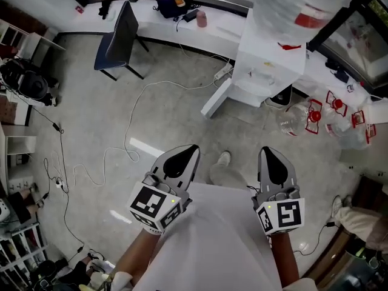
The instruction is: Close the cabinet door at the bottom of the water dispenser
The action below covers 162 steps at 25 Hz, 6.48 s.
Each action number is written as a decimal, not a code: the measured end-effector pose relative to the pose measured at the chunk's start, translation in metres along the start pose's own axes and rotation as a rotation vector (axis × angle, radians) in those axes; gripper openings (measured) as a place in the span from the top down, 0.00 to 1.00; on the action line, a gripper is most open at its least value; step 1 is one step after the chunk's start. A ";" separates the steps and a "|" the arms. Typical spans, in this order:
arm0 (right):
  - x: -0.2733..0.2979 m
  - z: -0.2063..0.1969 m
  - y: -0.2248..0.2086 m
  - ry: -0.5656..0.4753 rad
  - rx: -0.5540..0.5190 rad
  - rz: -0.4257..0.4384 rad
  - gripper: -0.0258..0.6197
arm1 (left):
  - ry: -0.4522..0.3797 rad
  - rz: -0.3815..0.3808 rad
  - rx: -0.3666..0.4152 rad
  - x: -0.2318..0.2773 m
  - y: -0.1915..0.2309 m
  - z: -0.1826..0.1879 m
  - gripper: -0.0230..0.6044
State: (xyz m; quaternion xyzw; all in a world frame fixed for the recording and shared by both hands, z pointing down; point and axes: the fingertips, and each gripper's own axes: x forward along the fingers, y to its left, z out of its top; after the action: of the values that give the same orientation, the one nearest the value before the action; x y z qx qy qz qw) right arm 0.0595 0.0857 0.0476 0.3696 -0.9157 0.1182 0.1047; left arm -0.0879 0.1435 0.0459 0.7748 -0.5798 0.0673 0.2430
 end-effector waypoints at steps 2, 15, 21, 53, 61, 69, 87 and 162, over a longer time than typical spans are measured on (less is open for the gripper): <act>0.012 0.002 -0.017 0.006 -0.003 0.010 0.95 | 0.003 0.009 0.008 0.017 0.000 0.008 0.95; 0.058 -0.006 -0.040 0.043 -0.003 0.059 0.95 | 0.036 0.052 -0.007 0.048 0.026 0.009 0.95; 0.075 -0.019 -0.037 0.078 -0.003 0.082 0.95 | 0.063 0.053 -0.051 0.060 0.039 -0.004 0.95; 0.219 -0.156 -0.043 0.248 -0.055 0.195 0.95 | 0.222 0.035 -0.136 0.181 0.155 -0.130 0.95; 0.251 -0.204 -0.042 0.284 -0.046 0.192 0.95 | 0.255 0.025 -0.157 0.210 0.188 -0.175 0.95; 0.273 -0.251 -0.044 0.316 -0.014 0.167 0.95 | 0.279 0.022 -0.162 0.238 0.217 -0.220 0.95; 0.302 -0.331 -0.051 0.361 -0.025 0.153 0.95 | 0.332 0.015 -0.152 0.292 0.273 -0.330 0.95; 0.248 -0.406 -0.108 0.338 0.115 -0.043 0.95 | 0.647 -0.081 -0.226 0.389 0.230 -0.485 0.80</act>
State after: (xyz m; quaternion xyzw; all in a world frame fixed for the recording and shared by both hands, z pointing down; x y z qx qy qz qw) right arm 0.0027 -0.0327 0.5173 0.3695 -0.8685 0.2285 0.2385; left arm -0.0921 -0.0212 0.6881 0.7040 -0.4452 0.2349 0.5011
